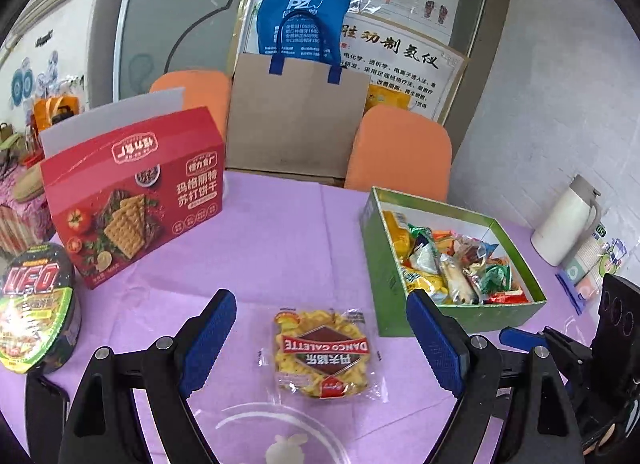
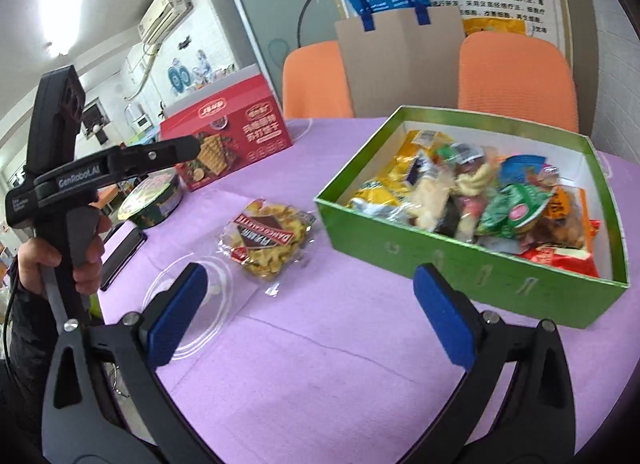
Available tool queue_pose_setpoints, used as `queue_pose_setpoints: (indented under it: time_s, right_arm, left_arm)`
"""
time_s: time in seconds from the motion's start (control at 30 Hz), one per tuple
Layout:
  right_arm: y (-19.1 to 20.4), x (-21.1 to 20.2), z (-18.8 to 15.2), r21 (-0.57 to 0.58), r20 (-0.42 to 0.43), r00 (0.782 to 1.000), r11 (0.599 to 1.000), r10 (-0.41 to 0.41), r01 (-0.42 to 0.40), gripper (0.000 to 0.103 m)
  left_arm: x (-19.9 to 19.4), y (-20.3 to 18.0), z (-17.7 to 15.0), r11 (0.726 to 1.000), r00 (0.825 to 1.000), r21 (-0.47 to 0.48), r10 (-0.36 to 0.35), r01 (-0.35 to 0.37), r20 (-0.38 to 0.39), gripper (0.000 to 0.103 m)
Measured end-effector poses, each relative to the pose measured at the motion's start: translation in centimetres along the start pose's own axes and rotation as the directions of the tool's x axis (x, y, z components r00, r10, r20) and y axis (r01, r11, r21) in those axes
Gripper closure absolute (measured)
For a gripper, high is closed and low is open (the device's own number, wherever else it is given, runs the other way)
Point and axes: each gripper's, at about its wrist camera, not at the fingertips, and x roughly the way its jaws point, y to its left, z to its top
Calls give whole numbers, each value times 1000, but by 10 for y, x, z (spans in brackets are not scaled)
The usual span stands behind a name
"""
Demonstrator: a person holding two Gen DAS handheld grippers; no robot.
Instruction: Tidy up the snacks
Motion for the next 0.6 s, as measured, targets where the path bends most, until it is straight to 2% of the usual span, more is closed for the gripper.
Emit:
queue_pose_setpoints:
  time_s: [0.1, 0.2, 0.27, 0.3, 0.37, 0.53, 0.6]
  right_arm:
    - [15, 29, -2, -5, -65, 997, 999, 32, -33, 1]
    - [22, 59, -2, 1, -126, 991, 999, 34, -35, 1]
    - [22, 76, -3, 12, -164, 986, 1000, 28, -26, 1]
    - [21, 85, -3, 23, -180, 983, 999, 26, -23, 3]
    - [19, 98, -3, 52, -201, 979, 998, 39, -29, 12]
    - [18, 118, 1, 89, -205, 978, 996, 36, -18, 22]
    - [17, 124, 2, 96, -205, 978, 995, 34, -15, 23]
  left_arm:
    - [25, 14, -12, 1000, 997, -16, -20, 18, -75, 16]
    - [45, 28, -24, 998, 988, -49, -57, 50, -145, 25]
    - [54, 36, -30, 996, 983, -70, -67, 55, -172, 28]
    - [58, 39, -32, 994, 980, -85, -80, 66, -183, 31]
    - [65, 45, -35, 989, 973, -113, -115, 93, -201, 37]
    - [79, 47, -36, 989, 966, -117, -118, 93, -229, 38]
    - [84, 48, -38, 989, 963, -116, -117, 91, -243, 38]
